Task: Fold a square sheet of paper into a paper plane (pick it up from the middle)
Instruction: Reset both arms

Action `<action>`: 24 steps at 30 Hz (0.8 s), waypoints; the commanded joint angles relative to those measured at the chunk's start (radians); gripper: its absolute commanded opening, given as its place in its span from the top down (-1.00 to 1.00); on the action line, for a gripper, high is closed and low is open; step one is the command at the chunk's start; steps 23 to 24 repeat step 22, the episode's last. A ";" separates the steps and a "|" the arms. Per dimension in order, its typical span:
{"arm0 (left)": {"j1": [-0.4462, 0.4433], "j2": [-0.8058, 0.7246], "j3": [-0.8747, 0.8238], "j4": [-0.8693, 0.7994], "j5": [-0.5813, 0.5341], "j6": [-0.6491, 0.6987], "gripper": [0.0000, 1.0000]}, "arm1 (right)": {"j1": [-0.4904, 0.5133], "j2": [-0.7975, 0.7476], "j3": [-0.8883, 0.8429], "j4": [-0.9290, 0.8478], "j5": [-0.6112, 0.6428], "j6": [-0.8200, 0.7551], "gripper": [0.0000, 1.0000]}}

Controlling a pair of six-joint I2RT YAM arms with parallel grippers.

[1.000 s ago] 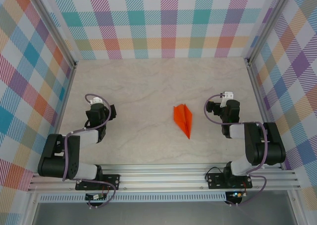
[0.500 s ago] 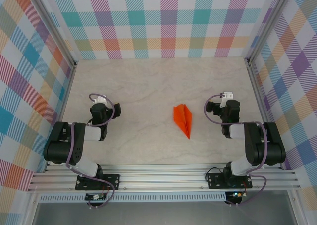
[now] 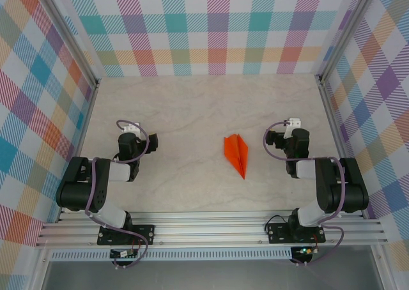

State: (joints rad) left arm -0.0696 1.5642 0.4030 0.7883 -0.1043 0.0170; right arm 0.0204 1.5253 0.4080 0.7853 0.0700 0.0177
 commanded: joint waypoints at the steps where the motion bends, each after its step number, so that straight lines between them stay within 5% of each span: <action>1: -0.001 0.001 0.022 0.015 0.016 0.015 -1.00 | 0.000 -0.001 0.006 0.022 -0.016 0.004 -0.99; 24: 0.002 0.001 0.024 0.010 0.027 0.014 -1.00 | 0.001 0.000 0.006 0.022 -0.016 0.004 -1.00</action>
